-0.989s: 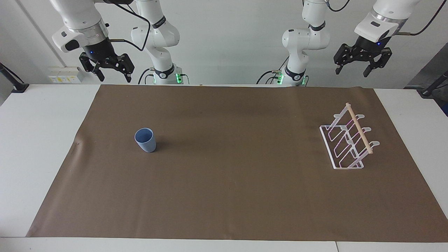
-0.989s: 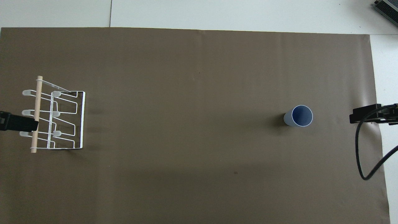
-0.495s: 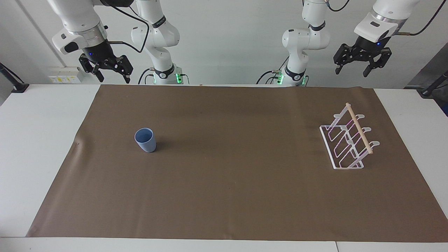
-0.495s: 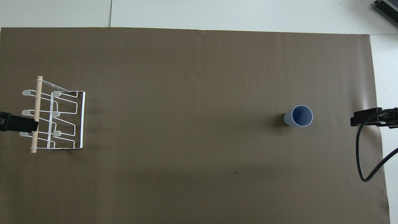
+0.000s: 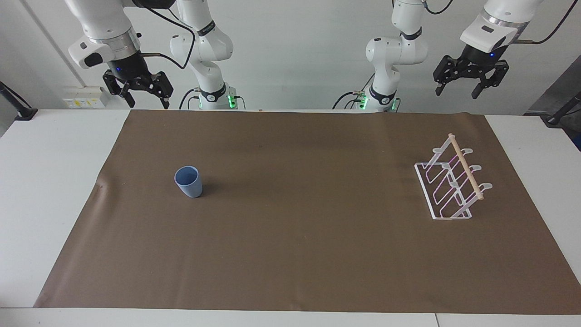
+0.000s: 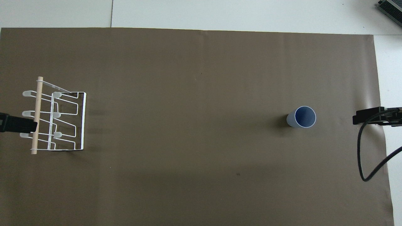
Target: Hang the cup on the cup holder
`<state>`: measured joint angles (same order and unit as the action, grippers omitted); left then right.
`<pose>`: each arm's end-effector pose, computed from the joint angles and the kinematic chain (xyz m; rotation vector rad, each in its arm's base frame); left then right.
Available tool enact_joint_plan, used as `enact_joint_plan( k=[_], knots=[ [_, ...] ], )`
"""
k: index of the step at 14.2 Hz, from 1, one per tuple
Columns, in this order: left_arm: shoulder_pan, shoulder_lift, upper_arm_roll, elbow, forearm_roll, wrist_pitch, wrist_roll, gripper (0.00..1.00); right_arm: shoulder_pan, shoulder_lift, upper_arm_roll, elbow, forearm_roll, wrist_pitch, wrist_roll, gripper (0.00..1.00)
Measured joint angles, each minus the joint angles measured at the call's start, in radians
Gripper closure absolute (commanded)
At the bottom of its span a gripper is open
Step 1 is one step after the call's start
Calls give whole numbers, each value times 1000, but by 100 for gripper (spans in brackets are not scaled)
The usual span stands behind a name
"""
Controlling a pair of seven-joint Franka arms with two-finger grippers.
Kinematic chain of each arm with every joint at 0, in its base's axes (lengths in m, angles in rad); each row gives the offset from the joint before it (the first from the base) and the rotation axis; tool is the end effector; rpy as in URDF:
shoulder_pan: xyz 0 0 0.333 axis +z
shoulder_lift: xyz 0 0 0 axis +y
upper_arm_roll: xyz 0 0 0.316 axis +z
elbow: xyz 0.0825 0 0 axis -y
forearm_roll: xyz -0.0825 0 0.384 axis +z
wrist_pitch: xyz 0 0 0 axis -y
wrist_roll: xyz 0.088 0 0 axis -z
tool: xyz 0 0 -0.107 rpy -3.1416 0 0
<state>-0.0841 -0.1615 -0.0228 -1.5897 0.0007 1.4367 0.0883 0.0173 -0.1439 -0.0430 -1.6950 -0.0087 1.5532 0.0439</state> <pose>0.4850 -0.0531 0.6881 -3.1224 0.3051 -0.0133 0.5067 -0.0156 0.6407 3.1372 -0.1088 0.0031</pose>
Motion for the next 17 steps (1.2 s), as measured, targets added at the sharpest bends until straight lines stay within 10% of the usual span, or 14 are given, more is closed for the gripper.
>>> enact_joint_plan(
  k=[6, 17],
  knots=[
    [1, -2, 3, 0, 0, 2, 0, 0, -5, 66, 0, 26, 0, 72, -1, 0],
    [38, -11, 22, 0, 0, 21, -2, 0, 1, 236, 4, -259, 1, 509, -240, 0]
  ],
)
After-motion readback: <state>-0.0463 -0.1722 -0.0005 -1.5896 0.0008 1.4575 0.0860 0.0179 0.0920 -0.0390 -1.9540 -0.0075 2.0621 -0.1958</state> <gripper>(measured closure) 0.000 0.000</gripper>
